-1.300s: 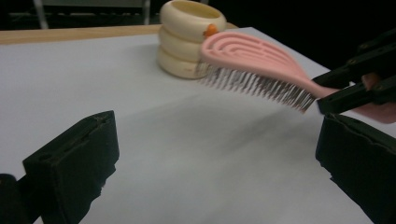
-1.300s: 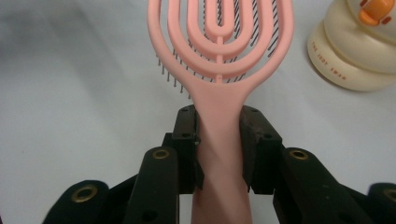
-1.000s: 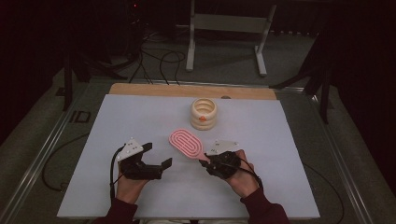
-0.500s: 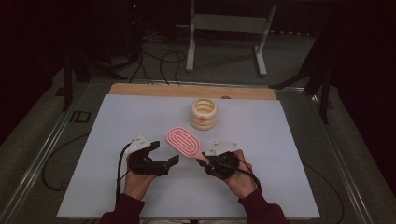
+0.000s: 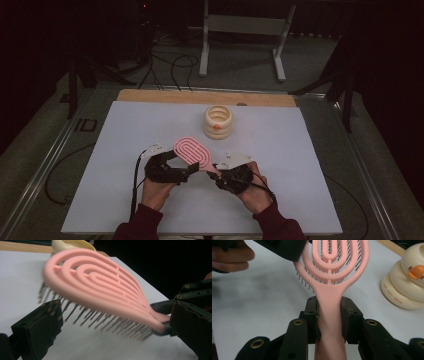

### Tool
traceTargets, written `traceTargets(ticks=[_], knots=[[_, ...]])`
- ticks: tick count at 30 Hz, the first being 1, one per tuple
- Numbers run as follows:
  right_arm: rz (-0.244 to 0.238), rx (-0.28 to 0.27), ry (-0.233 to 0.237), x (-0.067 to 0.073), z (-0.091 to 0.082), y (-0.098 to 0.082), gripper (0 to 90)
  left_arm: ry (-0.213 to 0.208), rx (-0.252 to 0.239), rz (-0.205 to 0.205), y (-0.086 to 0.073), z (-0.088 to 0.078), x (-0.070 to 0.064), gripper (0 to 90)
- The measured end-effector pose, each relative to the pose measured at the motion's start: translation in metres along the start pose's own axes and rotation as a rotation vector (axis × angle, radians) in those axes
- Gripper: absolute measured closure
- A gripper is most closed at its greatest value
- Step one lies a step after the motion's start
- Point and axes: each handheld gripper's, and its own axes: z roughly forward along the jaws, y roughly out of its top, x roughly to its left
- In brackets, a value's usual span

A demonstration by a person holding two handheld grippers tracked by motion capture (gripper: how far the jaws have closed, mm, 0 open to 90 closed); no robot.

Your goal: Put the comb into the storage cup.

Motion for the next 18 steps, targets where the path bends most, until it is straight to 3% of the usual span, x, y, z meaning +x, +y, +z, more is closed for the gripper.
traceTargets(ticks=[7,14,16,18], knots=[[-0.031,-0.006,-0.009,0.005,0.002,0.001,70.1,-0.026,0.005,-0.039,0.001,0.004,0.000,2.6],[-0.060,-0.007,-0.006,0.010,0.005,-0.001,70.1,-0.054,-0.033,-0.067,0.002,0.002,-0.001,27.4],[-0.063,-0.006,-0.011,0.011,0.005,-0.002,70.1,-0.067,-0.048,-0.084,0.003,0.000,0.000,27.4],[-0.075,-0.007,-0.014,0.011,0.006,-0.003,70.1,-0.072,-0.053,-0.092,0.003,0.000,0.000,41.5]])
